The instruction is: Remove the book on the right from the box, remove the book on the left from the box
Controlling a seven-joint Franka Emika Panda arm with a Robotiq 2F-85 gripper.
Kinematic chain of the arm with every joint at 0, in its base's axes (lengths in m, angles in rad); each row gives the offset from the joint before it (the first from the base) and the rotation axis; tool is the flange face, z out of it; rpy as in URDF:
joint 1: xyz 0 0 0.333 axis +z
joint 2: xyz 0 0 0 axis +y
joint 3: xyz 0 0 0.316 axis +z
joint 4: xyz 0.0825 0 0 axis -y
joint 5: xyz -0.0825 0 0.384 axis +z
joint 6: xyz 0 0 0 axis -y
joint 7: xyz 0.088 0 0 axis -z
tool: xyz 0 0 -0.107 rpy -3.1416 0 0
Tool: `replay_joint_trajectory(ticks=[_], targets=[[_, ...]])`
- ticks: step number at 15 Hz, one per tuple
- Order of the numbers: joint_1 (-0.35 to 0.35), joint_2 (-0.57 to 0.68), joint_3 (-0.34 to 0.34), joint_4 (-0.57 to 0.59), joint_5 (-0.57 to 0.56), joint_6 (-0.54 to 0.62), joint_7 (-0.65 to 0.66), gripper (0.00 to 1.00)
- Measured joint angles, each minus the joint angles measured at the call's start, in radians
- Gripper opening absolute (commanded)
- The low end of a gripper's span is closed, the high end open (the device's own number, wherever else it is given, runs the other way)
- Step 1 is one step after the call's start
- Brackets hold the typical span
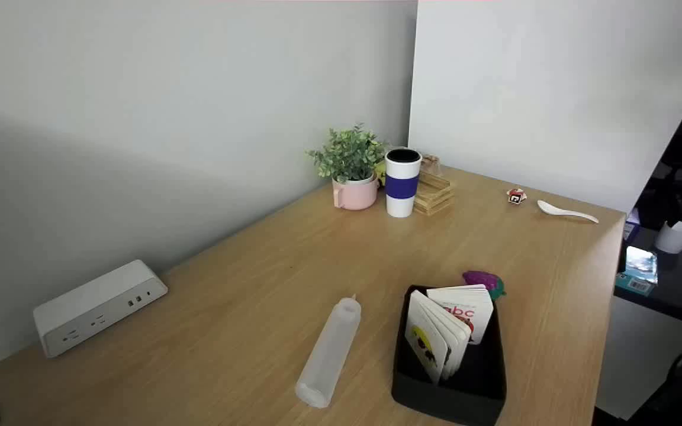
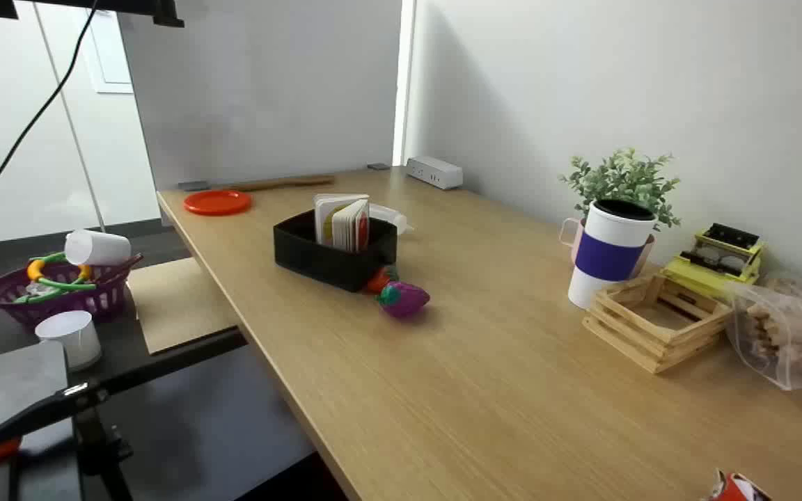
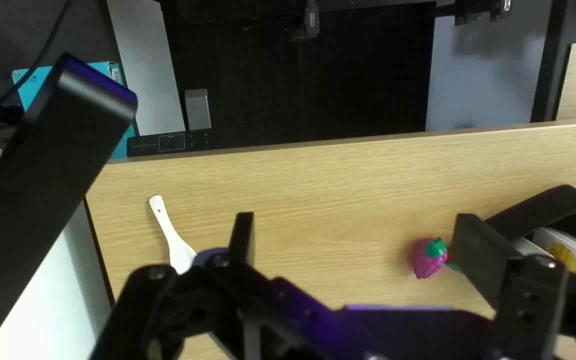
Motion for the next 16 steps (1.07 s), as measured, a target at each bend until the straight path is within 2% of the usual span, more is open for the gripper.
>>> replay_joint_trajectory(ticks=[10, 13, 16], targets=[[0.002, 0.000, -0.002, -0.001, 0.015, 0.006, -0.014, 1.00], [0.030, 0.001, -0.037, 0.000, 0.061, 0.038, -0.118, 1.00], [0.096, 0.031, -0.106, 0.036, 0.116, 0.067, -0.279, 1.00]])
